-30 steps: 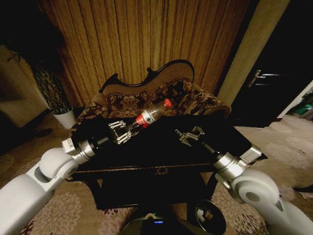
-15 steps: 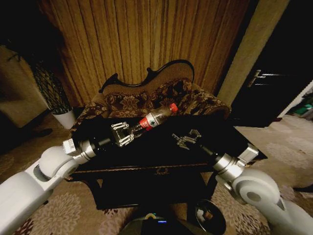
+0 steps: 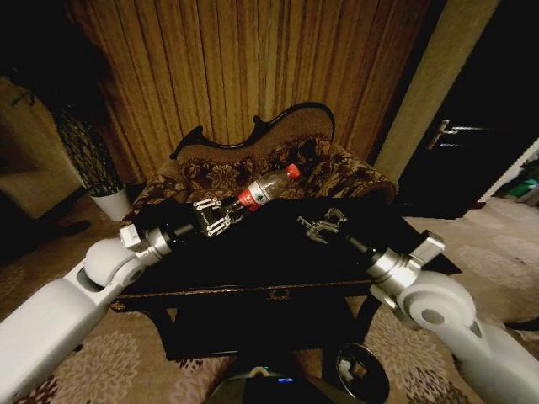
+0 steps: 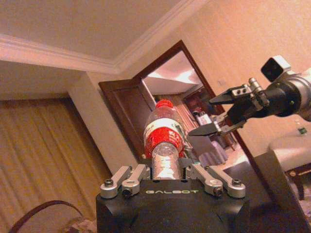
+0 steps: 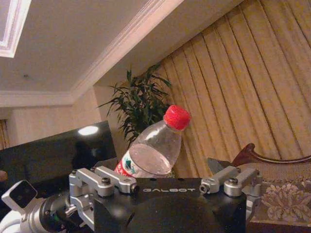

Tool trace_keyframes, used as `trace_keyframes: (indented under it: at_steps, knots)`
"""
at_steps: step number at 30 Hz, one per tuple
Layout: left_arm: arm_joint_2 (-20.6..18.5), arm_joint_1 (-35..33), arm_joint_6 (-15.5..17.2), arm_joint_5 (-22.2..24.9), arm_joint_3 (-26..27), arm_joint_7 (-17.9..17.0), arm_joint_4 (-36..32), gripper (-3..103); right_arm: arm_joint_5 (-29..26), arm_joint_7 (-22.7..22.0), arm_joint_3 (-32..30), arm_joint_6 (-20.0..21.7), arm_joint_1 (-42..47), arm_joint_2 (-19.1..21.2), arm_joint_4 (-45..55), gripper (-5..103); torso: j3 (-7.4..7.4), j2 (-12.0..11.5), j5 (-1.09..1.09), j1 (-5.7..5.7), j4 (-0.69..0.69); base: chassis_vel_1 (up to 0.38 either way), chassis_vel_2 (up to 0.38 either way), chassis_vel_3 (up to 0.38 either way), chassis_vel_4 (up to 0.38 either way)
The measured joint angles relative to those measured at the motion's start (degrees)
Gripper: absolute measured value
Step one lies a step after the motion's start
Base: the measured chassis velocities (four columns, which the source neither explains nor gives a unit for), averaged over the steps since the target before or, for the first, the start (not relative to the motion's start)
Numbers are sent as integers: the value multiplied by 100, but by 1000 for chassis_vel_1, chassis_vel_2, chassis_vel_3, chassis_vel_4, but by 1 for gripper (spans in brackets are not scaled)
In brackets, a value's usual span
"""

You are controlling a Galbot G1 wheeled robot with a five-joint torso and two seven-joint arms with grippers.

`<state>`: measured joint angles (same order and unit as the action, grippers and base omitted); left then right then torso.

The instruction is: Move to the front of the table and place the trash on the table into the trash bin.

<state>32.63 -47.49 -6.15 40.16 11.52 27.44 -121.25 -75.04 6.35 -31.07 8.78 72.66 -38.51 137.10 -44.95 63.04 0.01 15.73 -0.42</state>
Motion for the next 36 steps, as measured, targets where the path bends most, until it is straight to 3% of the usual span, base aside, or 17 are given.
trace_keyframes:
  at_steps: [10,36]
  knots:
    - [-36,678,18,62,-684,46,-42,27,-147,182,-52,8,-133,133,-68,100,0,0,0,0,0,0,0,0,0]
    - [-591,795,-41,125,-1085,160,-541,27,44,210,26,214,30,110,323,100,0,0,0,-1,0,0,0,0,0]
